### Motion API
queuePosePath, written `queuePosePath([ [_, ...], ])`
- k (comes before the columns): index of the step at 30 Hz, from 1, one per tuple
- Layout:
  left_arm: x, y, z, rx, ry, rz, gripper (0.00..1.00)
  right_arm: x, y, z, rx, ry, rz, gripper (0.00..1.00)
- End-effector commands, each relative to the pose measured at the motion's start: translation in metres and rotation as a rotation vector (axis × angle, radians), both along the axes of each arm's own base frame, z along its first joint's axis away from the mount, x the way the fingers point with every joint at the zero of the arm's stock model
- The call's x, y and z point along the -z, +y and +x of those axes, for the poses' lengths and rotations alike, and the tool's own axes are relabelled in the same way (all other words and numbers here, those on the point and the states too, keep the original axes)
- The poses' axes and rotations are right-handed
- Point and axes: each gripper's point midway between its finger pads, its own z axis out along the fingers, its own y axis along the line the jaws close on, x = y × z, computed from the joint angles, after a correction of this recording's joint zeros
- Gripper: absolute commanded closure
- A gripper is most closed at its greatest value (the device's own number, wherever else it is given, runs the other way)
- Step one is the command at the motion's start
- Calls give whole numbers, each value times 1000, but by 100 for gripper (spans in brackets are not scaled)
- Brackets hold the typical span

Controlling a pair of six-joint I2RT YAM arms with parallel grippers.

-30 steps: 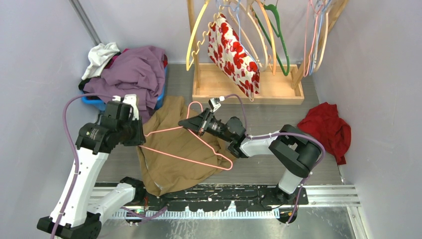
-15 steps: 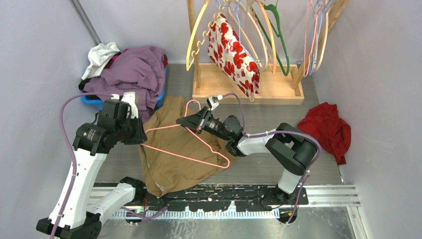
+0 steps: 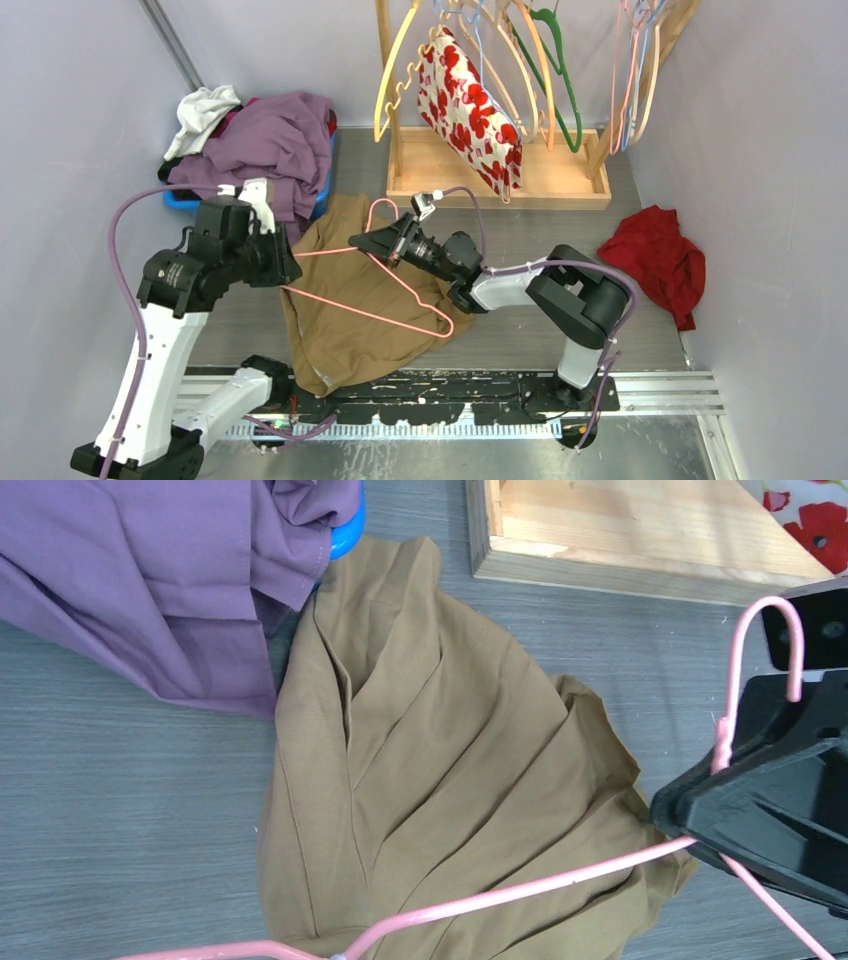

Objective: Place the skirt on the hanger
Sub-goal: Hang the skirt on the hanger.

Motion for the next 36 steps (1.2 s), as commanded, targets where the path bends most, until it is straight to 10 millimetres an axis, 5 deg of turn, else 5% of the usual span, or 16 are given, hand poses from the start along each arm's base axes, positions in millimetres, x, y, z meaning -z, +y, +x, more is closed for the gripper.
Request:
queuePosePath([
  [1, -30, -10, 2, 29, -99, -76, 67, -39, 6, -11, -27, -78, 121, 99],
  [12, -1, 4, 1, -43, -48, -19, 59, 23, 42, -5, -36, -39, 13, 99],
  [19, 11, 14, 2, -103, -42, 17, 4, 71, 73, 5, -87, 25, -35, 99],
  [25, 27, 24, 4, -149, -3, 73, 0, 107, 94, 12, -130, 57, -66, 98],
  [30, 35, 12, 8, -122, 4, 23, 1, 145, 113, 16, -170, 107, -149, 98],
  [36, 35, 9, 9, -114, 6, 11, 1, 182, 121, 18, -177, 111, -355, 61],
])
